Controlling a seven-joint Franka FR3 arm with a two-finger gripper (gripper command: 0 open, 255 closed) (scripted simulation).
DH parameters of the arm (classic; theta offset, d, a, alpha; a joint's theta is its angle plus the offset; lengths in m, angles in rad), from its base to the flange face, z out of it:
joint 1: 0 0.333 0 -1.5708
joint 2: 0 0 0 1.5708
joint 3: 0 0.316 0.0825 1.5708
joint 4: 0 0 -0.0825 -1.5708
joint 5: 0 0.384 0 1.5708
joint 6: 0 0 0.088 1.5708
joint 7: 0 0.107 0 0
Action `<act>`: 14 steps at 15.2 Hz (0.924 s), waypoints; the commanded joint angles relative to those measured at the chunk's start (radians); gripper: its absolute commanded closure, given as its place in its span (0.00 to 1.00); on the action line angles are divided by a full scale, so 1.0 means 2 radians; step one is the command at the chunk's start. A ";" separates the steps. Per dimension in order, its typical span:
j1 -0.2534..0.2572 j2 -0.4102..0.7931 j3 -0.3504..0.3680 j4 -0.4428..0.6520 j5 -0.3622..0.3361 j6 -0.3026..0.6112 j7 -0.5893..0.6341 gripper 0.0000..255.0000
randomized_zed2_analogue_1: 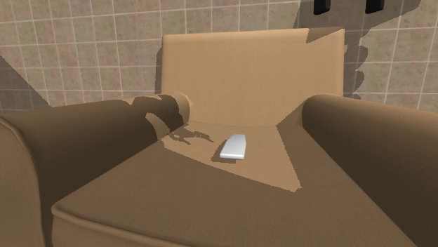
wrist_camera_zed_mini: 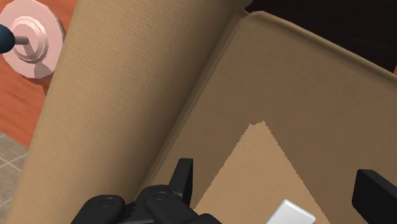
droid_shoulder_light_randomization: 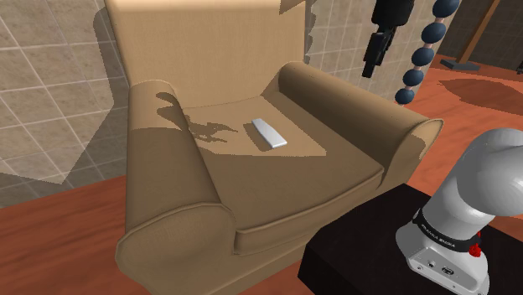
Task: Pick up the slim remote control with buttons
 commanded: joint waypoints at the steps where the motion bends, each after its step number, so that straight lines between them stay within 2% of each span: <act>1: 0.000 0.000 0.000 0.000 0.000 0.000 0.000 0.00; 7: -0.004 0.081 0.028 -0.009 0.023 0.081 0.070 0.00; 14: -0.011 0.197 0.056 0.013 0.036 0.167 0.147 0.00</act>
